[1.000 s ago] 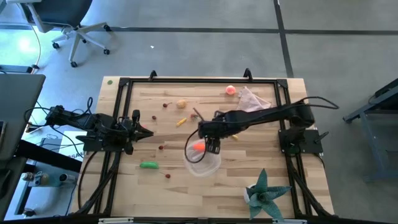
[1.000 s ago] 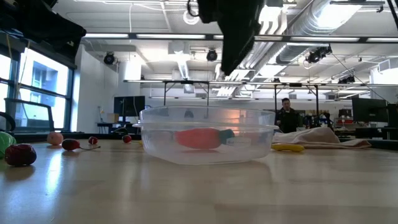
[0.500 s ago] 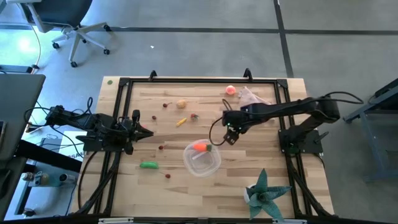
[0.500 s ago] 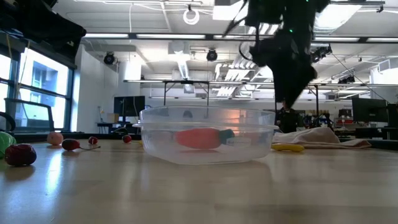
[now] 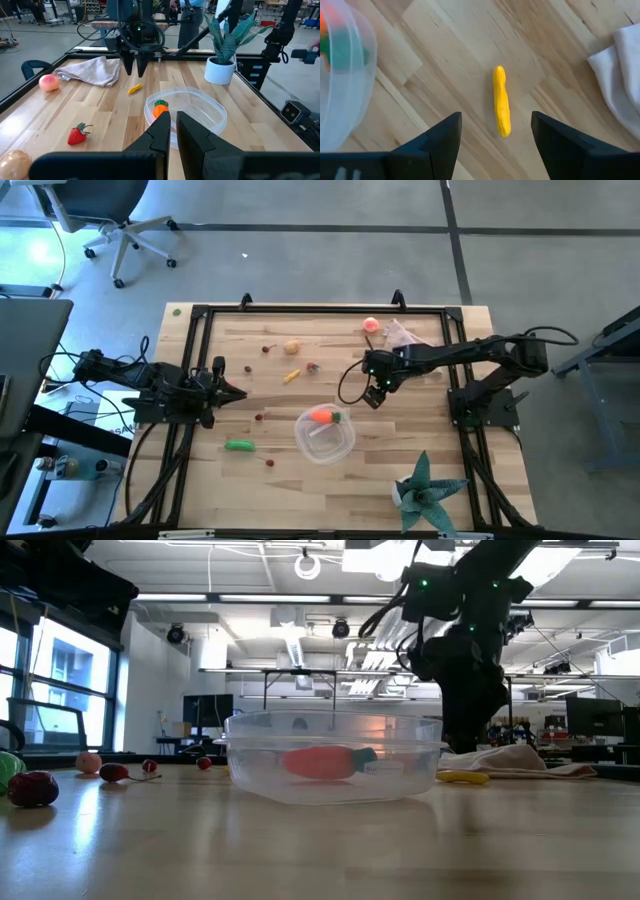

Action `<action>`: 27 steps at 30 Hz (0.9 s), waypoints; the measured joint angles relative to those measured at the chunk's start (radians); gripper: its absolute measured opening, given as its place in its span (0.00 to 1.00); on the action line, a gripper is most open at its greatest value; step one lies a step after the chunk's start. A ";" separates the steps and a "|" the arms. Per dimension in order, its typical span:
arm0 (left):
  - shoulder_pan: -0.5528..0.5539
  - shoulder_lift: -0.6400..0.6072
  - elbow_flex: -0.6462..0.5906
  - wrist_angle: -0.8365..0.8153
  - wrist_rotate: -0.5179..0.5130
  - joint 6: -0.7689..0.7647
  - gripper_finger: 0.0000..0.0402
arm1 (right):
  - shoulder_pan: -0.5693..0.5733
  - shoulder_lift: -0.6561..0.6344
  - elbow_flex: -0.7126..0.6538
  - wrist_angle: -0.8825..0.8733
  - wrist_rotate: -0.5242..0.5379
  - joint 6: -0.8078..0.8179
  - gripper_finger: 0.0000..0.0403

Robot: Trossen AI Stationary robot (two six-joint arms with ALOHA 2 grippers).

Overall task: Pick and placing Produce into tupperware
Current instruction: Put the corn into the transparent bin

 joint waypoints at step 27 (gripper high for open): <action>0.000 0.000 0.000 0.000 0.000 0.000 0.05 | 0.028 0.153 -0.003 0.061 0.039 -0.060 0.57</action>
